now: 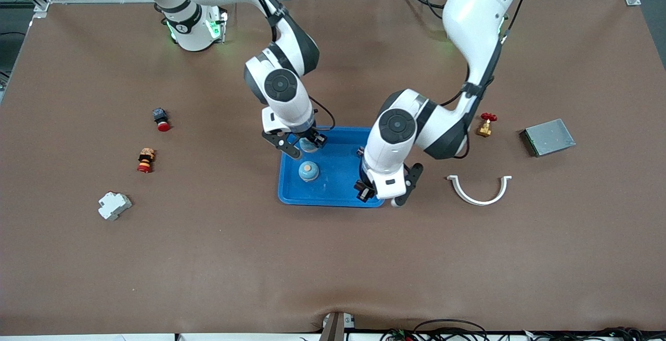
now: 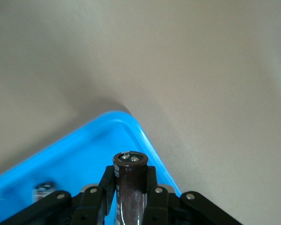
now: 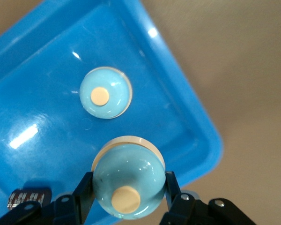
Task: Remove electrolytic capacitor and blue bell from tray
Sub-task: 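Carry the capacitor toward the white arc while the right gripper carries the bell, then place the capacitor by the white arc while the right gripper places the bell, then return both grippers to the tray and grasp the remaining capacitor and bell, then lift the capacitor with the left gripper while the right gripper lifts the bell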
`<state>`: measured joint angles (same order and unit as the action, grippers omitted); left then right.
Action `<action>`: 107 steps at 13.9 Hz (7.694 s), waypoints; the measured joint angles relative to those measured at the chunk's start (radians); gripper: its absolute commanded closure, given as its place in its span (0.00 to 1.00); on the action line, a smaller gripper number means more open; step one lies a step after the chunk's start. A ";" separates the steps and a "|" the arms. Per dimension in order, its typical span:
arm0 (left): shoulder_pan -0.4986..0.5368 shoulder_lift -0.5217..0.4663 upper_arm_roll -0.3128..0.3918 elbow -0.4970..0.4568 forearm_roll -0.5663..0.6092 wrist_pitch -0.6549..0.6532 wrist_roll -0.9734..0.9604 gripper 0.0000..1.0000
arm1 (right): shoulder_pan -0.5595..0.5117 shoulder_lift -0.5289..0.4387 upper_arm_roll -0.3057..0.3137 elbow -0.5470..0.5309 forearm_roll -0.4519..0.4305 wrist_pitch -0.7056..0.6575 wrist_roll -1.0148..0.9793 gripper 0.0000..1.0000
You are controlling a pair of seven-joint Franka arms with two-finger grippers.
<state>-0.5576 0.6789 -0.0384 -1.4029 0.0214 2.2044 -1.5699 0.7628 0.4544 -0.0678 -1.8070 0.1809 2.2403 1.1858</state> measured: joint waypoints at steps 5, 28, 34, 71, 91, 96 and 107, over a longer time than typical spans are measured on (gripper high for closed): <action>0.081 -0.189 -0.002 -0.144 -0.020 -0.084 0.238 1.00 | -0.151 -0.138 -0.010 -0.070 0.000 -0.124 -0.273 1.00; 0.410 -0.346 0.002 -0.703 -0.089 0.228 0.926 1.00 | -0.558 -0.273 -0.012 -0.629 -0.001 0.368 -1.088 1.00; 0.459 -0.265 0.002 -0.703 -0.040 0.293 0.940 1.00 | -0.566 -0.189 -0.013 -0.629 -0.001 0.414 -1.088 1.00; 0.232 -0.124 -0.211 -0.134 -0.040 -0.181 0.246 0.00 | -0.191 -0.078 0.020 -0.295 0.018 0.302 -0.307 0.00; 0.089 0.071 -0.204 -0.123 0.066 0.066 -0.143 0.00 | -0.056 0.265 0.009 0.173 -0.084 0.142 0.082 0.00; 0.075 0.089 -0.204 -0.135 0.069 0.063 -0.147 0.00 | -0.051 0.307 0.009 0.212 -0.084 0.143 0.091 0.00; 0.055 0.104 -0.203 -0.172 0.090 0.062 -0.188 0.00 | -0.035 0.334 0.009 0.240 -0.121 0.141 0.118 1.00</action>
<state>-0.5028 0.7830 -0.2411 -1.5750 0.1111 2.2661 -1.7582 0.7280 0.7885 -0.0584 -1.5671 0.0598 2.3811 1.3036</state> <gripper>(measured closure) 0.000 0.322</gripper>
